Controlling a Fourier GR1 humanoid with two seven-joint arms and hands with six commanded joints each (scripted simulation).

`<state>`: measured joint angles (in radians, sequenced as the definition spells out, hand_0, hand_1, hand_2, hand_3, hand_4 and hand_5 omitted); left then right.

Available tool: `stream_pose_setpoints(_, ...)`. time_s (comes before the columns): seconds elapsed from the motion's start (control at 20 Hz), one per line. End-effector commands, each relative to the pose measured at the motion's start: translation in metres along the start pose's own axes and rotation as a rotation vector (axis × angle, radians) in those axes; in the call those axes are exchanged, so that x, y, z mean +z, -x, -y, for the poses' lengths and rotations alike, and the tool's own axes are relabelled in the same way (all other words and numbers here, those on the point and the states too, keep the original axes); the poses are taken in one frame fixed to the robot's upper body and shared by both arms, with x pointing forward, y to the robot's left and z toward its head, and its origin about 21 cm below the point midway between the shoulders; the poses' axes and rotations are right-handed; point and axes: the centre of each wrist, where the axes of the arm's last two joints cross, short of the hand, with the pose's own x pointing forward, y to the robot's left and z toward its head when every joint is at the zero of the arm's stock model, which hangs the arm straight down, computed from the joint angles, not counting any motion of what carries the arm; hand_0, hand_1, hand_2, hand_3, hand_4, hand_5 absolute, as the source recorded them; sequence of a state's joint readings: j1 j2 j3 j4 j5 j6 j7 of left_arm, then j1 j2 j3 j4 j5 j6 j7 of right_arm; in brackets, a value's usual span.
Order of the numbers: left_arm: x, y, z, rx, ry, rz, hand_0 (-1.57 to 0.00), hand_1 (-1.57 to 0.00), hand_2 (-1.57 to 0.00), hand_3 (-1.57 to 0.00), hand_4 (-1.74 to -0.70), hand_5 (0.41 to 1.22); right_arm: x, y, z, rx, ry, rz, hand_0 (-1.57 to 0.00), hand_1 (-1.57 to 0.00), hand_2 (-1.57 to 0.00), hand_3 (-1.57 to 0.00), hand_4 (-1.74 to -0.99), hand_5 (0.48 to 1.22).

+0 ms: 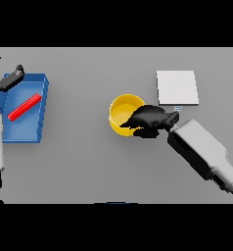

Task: Pick up the red beaker and tilt it to pour out 1 green nut into yellow bowl. Pick up the yellow bowl and place it on the metallic measuring scale.

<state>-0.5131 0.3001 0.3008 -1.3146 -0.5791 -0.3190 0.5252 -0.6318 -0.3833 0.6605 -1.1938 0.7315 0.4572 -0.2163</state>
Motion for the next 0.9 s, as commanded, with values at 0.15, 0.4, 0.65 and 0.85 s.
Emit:
stream_pose_setpoints(0.15, 0.0, -0.002, -0.002, -0.013, 0.0, 0.004, 0.0, 0.0, 0.0, 0.0, -0.78, 0.727, 0.011, -0.004, 0.019, -0.001, 0.022, 0.004, -1.52, -1.51, -1.5, -1.35, -1.711, 1.211)
stream_pose_setpoints(0.4, 0.0, -0.001, -0.004, -0.001, -0.012, 0.013, 0.0, 0.0, 0.0, 0.0, -0.79, 0.737, 0.027, -0.004, 0.039, 0.009, 0.04, -0.028, -1.55, -1.55, -1.55, -1.3, -1.721, 1.218)
stream_pose_setpoints(0.65, 0.0, -0.003, -0.003, -0.005, -0.014, 0.031, 0.0, 0.0, 0.0, 0.0, -0.8, 0.744, 0.03, -0.004, 0.056, 0.0, 0.06, -0.066, -1.57, -1.56, -1.56, -1.29, -1.723, 1.219)
stream_pose_setpoints(0.85, 0.0, -0.001, -0.007, -0.01, -0.017, 0.028, 0.0, 0.0, 0.0, 0.0, -0.79, 0.753, 0.046, 0.012, 0.073, 0.035, 0.106, -0.174, -1.51, -1.55, -1.57, -1.32, -1.723, 1.22)
